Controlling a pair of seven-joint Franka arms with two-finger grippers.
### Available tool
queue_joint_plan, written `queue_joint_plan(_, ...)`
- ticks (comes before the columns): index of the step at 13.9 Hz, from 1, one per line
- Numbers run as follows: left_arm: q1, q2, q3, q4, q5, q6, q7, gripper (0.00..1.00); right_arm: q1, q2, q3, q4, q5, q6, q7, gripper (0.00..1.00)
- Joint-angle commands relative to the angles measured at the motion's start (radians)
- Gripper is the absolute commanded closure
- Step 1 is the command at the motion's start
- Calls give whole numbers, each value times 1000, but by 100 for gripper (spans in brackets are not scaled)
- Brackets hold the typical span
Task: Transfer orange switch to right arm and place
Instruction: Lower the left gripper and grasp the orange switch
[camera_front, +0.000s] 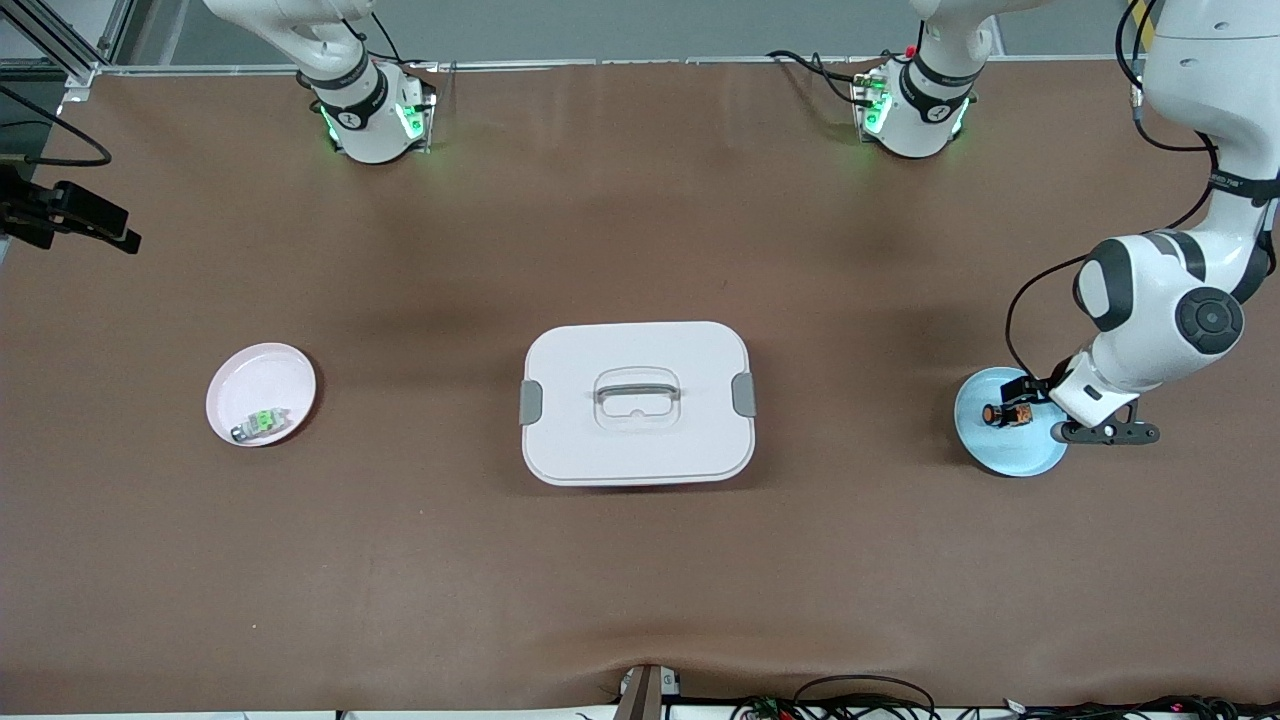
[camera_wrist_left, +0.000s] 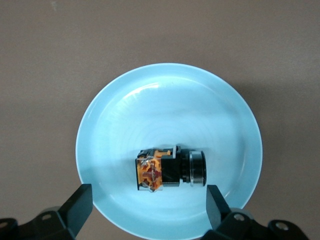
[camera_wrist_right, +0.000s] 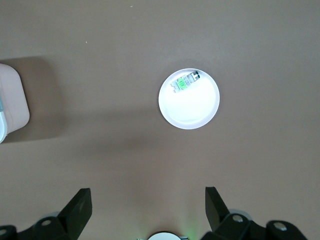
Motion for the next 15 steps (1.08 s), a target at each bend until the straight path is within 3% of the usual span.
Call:
queue_joint_plan(1, 2, 29, -4, 4, 3, 44, -2, 0, -14, 2, 13, 12, -13, -6, -6, 0)
queue_joint_plan(13, 0, 96, -21, 7, -2, 116, -12, 0, -14, 2, 13, 12, -13, -6, -6, 0)
queue_joint_plan(15, -2, 107, -21, 6, -2, 131, -12, 5, -14, 2, 13, 12, -13, -6, -6, 0)
